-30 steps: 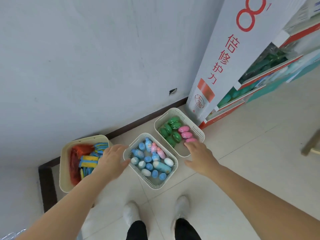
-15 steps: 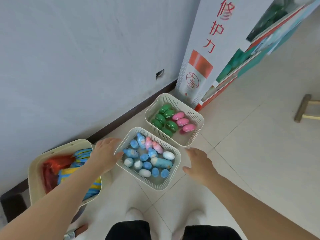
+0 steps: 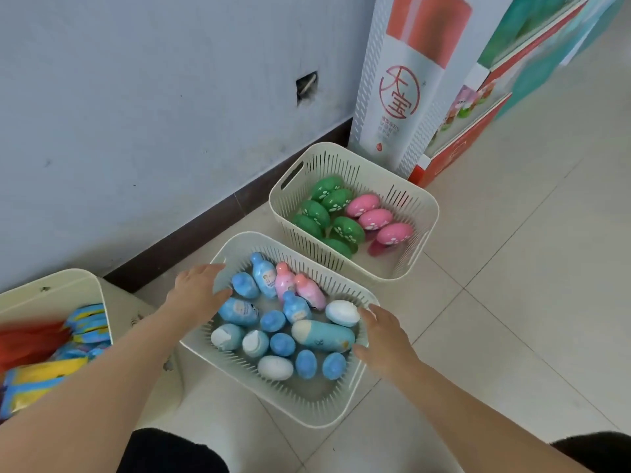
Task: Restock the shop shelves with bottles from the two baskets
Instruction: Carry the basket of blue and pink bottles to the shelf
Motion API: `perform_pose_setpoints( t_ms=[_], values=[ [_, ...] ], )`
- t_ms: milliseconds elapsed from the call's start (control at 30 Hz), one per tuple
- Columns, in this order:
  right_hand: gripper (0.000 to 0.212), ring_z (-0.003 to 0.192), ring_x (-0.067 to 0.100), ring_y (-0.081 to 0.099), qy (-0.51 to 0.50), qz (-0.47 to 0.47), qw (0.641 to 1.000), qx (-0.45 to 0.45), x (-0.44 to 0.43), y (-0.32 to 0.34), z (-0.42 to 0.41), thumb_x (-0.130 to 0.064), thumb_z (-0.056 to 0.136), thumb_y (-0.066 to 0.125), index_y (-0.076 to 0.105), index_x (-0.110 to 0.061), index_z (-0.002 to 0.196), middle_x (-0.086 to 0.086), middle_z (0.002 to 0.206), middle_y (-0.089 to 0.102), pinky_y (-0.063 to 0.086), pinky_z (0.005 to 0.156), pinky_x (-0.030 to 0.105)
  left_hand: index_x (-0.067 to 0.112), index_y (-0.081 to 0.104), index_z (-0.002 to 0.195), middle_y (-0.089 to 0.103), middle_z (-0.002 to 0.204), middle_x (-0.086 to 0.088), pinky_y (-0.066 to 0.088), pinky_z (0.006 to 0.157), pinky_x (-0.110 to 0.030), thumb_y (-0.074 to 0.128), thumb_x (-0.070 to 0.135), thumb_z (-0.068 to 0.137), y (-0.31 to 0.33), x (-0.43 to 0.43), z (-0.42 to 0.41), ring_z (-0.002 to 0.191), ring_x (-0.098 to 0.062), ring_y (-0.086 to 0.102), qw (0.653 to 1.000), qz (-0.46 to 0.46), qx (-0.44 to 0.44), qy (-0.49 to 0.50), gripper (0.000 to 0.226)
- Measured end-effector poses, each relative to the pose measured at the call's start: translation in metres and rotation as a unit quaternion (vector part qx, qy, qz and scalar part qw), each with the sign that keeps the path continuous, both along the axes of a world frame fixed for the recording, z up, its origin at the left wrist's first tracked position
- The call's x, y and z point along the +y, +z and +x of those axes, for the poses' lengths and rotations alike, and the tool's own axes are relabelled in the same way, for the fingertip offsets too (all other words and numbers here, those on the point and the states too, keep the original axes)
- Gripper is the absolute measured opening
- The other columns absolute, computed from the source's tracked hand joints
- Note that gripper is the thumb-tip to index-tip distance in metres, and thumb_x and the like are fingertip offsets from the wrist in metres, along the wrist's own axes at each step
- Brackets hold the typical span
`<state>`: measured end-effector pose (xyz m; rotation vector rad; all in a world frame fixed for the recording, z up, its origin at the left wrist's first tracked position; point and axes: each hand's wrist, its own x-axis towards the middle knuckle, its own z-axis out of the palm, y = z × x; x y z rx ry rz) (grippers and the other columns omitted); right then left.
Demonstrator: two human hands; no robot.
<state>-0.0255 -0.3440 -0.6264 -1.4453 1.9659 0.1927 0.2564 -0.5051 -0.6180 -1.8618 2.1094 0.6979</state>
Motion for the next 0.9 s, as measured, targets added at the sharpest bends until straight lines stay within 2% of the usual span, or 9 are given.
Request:
perform_pose_setpoints(
  t_ms=[233,333,400,467,533,567,667,767,900],
  values=[
    [0.074,0.139,0.022,0.02,-0.091,-0.122,0.987,-0.06,0.015,-0.049,0.002,-0.028,0.089,0.057,0.014,-0.025,0.149,-0.002,0.156,0.004,0.03,0.109,0.032,0.022,0.032,0.142,0.035,0.146,-0.009,0.027,0.11,-0.048,0.059,0.038,0.086,-0.067,-0.005,0.015,0.135,-0.034,0.029,0.999,-0.001,-0.021,0.041,0.065],
    [0.075,0.133,0.015,0.03,-0.194,-0.21,0.953,-0.097,0.017,-0.046,0.005,-0.018,0.086,0.06,0.017,-0.024,0.148,-0.003,0.151,0.012,0.037,0.101,0.028,0.018,0.026,0.145,0.026,0.148,-0.01,0.023,0.111,-0.048,0.06,0.034,0.086,-0.069,-0.007,0.012,0.135,-0.035,0.025,0.998,-0.032,-0.017,0.061,0.069],
    [0.073,0.123,0.016,0.041,-0.37,-0.208,0.89,-0.167,0.013,-0.049,0.006,-0.017,0.085,0.062,0.022,-0.02,0.146,-0.002,0.138,0.028,0.039,0.1,0.03,0.018,0.024,0.145,0.023,0.147,-0.011,0.027,0.108,-0.05,0.058,0.031,0.088,-0.062,-0.011,0.004,0.133,-0.036,0.027,0.991,-0.055,-0.004,0.121,0.068],
    [0.059,0.109,0.021,0.052,-0.535,-0.148,0.792,-0.256,0.003,-0.053,0.008,-0.021,0.085,0.061,0.036,-0.015,0.139,0.004,0.118,0.047,0.045,0.097,0.038,0.02,0.026,0.144,0.031,0.144,-0.012,0.031,0.102,-0.053,0.053,0.037,0.09,-0.058,-0.023,0.001,0.13,-0.036,0.033,0.984,-0.06,-0.035,0.165,0.062],
    [0.02,0.08,0.021,0.056,-0.627,-0.101,0.692,-0.344,-0.001,-0.052,0.007,-0.021,0.086,0.055,0.059,-0.01,0.103,0.009,0.088,0.055,0.048,0.073,0.033,0.02,0.035,0.14,0.044,0.138,-0.015,0.033,0.102,-0.05,0.049,0.044,0.091,-0.061,-0.035,0.003,0.126,-0.036,0.04,0.985,-0.035,-0.04,0.163,0.056],
    [0.013,0.069,0.02,0.053,-0.663,-0.083,0.639,-0.381,-0.001,-0.05,0.006,-0.021,0.087,0.053,0.059,-0.009,0.085,0.01,0.078,0.055,0.045,0.064,0.031,0.016,0.041,0.137,0.049,0.135,-0.017,0.034,0.103,-0.048,0.049,0.045,0.091,-0.066,-0.041,0.006,0.124,-0.037,0.044,0.986,-0.025,-0.007,0.165,0.055],
    [0.032,0.064,0.019,0.051,-0.741,-0.016,0.511,-0.436,0.003,-0.047,0.002,-0.038,0.091,0.052,0.055,-0.007,0.083,0.009,0.074,0.054,0.044,0.057,0.032,0.006,0.052,0.129,0.056,0.127,-0.019,0.039,0.101,-0.043,0.05,0.042,0.092,-0.074,-0.049,0.009,0.117,-0.037,0.05,0.973,0.004,0.113,0.202,0.052],
    [0.054,0.072,0.021,0.057,-0.745,0.052,0.483,-0.457,0.012,-0.056,0.002,-0.057,0.089,0.044,0.054,-0.005,0.098,0.008,0.08,0.057,0.045,0.067,0.034,0.007,0.057,0.118,0.06,0.113,-0.019,0.043,0.093,-0.043,0.049,0.046,0.091,-0.076,-0.05,0.011,0.107,-0.036,0.056,0.958,0.031,0.167,0.233,0.049],
    [0.069,0.09,0.022,0.064,-0.698,0.091,0.499,-0.505,0.02,-0.062,0.006,-0.069,0.084,0.04,0.063,-0.007,0.1,0.007,0.086,0.072,0.046,0.081,0.037,0.005,0.057,0.111,0.063,0.103,-0.015,0.044,0.083,-0.038,0.048,0.047,0.092,-0.077,-0.053,0.014,0.092,-0.03,0.06,0.95,0.061,0.196,0.234,0.047]
  ],
)
